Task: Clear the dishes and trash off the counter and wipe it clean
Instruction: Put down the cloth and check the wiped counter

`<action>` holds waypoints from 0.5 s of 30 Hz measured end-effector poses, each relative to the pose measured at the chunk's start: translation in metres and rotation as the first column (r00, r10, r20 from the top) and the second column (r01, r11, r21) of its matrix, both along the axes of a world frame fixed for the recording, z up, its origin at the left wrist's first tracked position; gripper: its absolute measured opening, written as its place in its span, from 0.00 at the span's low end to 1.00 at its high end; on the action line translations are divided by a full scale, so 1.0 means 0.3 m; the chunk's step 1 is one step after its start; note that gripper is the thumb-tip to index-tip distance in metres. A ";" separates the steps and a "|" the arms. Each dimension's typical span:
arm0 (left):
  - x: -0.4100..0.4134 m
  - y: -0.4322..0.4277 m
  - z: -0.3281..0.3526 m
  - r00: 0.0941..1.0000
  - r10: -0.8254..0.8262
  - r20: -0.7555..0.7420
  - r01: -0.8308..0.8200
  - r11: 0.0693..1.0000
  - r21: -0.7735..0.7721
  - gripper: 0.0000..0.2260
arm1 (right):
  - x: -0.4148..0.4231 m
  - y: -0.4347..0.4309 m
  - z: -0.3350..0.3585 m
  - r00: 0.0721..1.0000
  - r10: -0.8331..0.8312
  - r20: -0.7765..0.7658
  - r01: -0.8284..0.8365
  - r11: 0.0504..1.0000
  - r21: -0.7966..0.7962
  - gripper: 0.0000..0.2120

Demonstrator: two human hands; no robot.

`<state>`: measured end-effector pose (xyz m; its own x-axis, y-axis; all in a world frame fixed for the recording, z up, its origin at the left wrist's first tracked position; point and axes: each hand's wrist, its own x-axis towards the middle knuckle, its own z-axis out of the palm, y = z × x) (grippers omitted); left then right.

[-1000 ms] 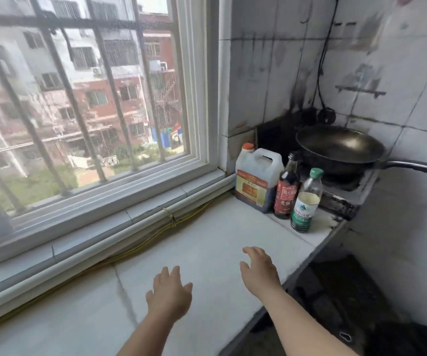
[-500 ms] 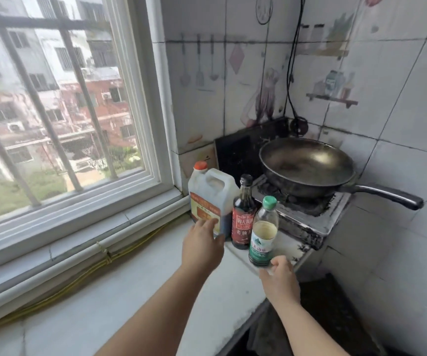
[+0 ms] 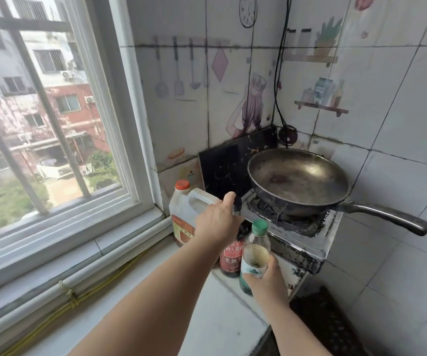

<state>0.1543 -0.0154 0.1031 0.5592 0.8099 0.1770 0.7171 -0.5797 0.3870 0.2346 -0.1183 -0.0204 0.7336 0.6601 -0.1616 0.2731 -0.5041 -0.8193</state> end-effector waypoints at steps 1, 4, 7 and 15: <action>0.010 0.011 -0.001 1.000 -0.003 0.011 0.003 1.000 0.005 0.20 | 0.000 0.012 -0.004 1.000 -0.007 -0.010 0.007 1.000 0.007 0.29; 0.034 0.028 -0.014 1.000 -0.016 0.009 0.015 0.999 0.030 0.20 | -0.009 0.033 -0.011 0.999 -0.037 -0.040 0.038 0.999 0.020 0.28; 0.051 0.056 -0.026 1.000 -0.023 0.014 0.022 0.998 0.052 0.13 | -0.007 0.046 -0.007 0.997 -0.053 -0.058 0.055 0.998 0.033 0.27; -0.001 0.084 -0.015 0.991 -0.135 -0.021 0.136 0.988 0.075 0.10 | -0.035 0.014 -0.021 0.999 -0.030 -0.039 0.031 0.999 0.043 0.22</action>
<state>0.1539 0.0097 0.0984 0.6659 0.7111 0.2257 0.6358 -0.6991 0.3271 0.2240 -0.1142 -0.0267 0.7474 0.6445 -0.1614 0.2265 -0.4756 -0.8500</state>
